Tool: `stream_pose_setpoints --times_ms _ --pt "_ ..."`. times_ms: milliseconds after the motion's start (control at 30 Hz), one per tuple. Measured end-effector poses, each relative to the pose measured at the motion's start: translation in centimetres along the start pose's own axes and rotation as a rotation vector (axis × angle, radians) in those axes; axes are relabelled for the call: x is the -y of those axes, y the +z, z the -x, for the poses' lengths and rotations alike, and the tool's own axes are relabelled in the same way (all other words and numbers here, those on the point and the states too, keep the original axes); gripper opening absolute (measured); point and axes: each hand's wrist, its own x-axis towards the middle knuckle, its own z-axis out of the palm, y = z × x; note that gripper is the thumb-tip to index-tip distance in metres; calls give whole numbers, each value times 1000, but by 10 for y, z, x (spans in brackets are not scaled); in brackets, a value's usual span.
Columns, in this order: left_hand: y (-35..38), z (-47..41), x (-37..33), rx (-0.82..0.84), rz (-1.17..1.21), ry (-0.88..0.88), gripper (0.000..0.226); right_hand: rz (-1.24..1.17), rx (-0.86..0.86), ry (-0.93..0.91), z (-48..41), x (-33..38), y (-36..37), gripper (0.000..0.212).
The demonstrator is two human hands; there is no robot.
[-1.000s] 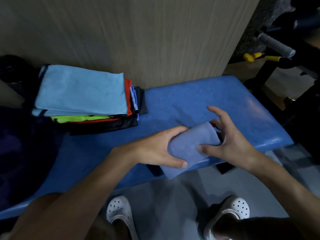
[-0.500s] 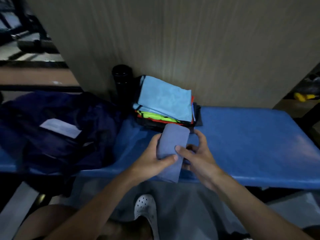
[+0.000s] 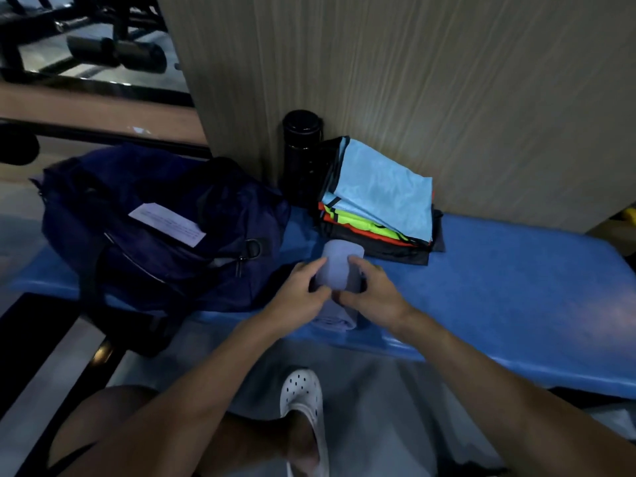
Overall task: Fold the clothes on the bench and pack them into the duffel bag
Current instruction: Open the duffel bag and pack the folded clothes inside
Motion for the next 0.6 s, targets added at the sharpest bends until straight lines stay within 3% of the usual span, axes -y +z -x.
stream_pose_setpoints --times_ms 100,200,300,367,433,500,600 --pt "-7 5 0 -69 1 103 49 222 -80 -1 2 5 1 78" --pt "-30 12 -1 -129 38 229 39 401 -272 -174 7 23 5 63" --pt "-67 20 4 -257 -33 353 33 210 -234 -354 6 50 24 59" --pt "-99 23 16 -417 -264 377 39 89 -120 -372 4 69 43 62" --pt "-132 25 33 -469 -588 262 50 29 -24 -378 -1 85 61 72" --pt "-156 29 52 -341 -877 6 54 62 58 -379 -8 96 77 83" --pt "-167 39 68 -130 -972 -254 58 185 108 -317 -16 105 94 84"
